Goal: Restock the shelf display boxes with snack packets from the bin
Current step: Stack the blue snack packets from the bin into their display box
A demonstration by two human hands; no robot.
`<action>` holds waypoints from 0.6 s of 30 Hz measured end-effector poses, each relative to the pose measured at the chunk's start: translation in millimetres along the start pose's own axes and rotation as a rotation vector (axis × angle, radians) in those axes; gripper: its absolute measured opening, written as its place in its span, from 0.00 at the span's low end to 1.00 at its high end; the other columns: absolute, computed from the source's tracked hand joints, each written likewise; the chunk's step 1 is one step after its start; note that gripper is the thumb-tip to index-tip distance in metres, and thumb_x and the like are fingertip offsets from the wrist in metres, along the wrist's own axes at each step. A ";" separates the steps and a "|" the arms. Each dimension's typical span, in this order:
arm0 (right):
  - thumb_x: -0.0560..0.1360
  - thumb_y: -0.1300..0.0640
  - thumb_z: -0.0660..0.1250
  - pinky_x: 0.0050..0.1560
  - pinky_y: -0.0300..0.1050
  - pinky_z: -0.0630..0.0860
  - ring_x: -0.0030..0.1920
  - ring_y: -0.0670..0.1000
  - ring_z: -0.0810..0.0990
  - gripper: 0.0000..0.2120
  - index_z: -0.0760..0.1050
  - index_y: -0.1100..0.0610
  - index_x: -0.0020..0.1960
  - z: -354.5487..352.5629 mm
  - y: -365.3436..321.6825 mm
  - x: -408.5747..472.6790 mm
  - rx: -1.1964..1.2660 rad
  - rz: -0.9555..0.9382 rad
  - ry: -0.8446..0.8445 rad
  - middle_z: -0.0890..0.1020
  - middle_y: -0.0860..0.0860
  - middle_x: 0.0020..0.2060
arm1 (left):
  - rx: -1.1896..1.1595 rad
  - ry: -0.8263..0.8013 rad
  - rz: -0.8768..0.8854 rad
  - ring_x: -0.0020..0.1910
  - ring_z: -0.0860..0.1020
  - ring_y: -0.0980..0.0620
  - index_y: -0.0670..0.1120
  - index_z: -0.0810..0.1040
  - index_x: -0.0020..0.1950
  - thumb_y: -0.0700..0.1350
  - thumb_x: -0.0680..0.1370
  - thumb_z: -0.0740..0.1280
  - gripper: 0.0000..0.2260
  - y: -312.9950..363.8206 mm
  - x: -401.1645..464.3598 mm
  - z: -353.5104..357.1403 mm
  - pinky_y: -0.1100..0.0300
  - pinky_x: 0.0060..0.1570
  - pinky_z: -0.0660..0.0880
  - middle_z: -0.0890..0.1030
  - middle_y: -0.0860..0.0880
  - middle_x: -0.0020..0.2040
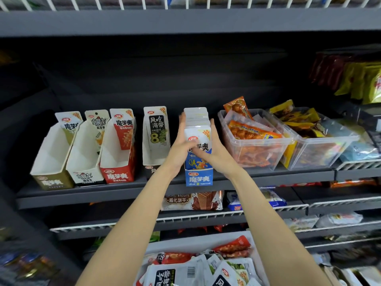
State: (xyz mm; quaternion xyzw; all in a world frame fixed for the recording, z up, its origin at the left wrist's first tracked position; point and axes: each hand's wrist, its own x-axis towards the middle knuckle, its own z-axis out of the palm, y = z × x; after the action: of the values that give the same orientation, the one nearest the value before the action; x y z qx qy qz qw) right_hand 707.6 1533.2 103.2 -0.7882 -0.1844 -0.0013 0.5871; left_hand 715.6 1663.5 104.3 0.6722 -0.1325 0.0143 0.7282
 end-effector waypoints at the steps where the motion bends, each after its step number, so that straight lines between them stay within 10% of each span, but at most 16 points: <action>1: 0.75 0.58 0.69 0.65 0.39 0.70 0.70 0.47 0.67 0.44 0.39 0.47 0.76 -1.1 5.0 -3.3 -0.002 -0.018 -0.024 0.62 0.52 0.73 | 0.049 -0.027 0.017 0.74 0.61 0.52 0.56 0.44 0.77 0.31 0.79 0.57 0.35 -3.3 -3.1 -1.1 0.64 0.63 0.70 0.53 0.53 0.78; 6: 0.71 0.75 0.66 0.54 0.30 0.73 0.61 0.42 0.73 0.40 0.50 0.47 0.70 -2.8 5.0 -10.5 -0.024 -0.081 -0.031 0.69 0.54 0.68 | 0.141 -0.019 -0.032 0.69 0.67 0.55 0.56 0.41 0.77 0.30 0.76 0.64 0.42 -2.7 -11.4 -1.7 0.65 0.56 0.74 0.60 0.54 0.75; 11: 0.75 0.64 0.67 0.46 0.30 0.77 0.52 0.36 0.75 0.43 0.42 0.52 0.78 -3.7 -6.0 -6.4 0.182 0.050 0.100 0.66 0.45 0.70 | -0.040 0.181 -0.052 0.57 0.73 0.63 0.52 0.52 0.77 0.47 0.82 0.58 0.26 11.6 -5.6 5.3 0.70 0.51 0.73 0.66 0.59 0.65; 18: 0.74 0.69 0.66 0.58 0.39 0.76 0.61 0.43 0.75 0.33 0.56 0.49 0.72 1.6 -3.7 -7.2 0.160 -0.041 0.088 0.73 0.48 0.63 | 0.043 0.139 0.051 0.75 0.58 0.53 0.57 0.44 0.77 0.53 0.82 0.53 0.26 -1.5 -9.1 21.1 0.52 0.72 0.61 0.50 0.54 0.78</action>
State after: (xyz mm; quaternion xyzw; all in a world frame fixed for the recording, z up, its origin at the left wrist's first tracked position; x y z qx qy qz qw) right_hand 699.5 1533.5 104.5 -0.7339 -0.1740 -0.0334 0.6558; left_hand 703.4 1644.0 102.1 0.6815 -0.0985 0.0825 0.7204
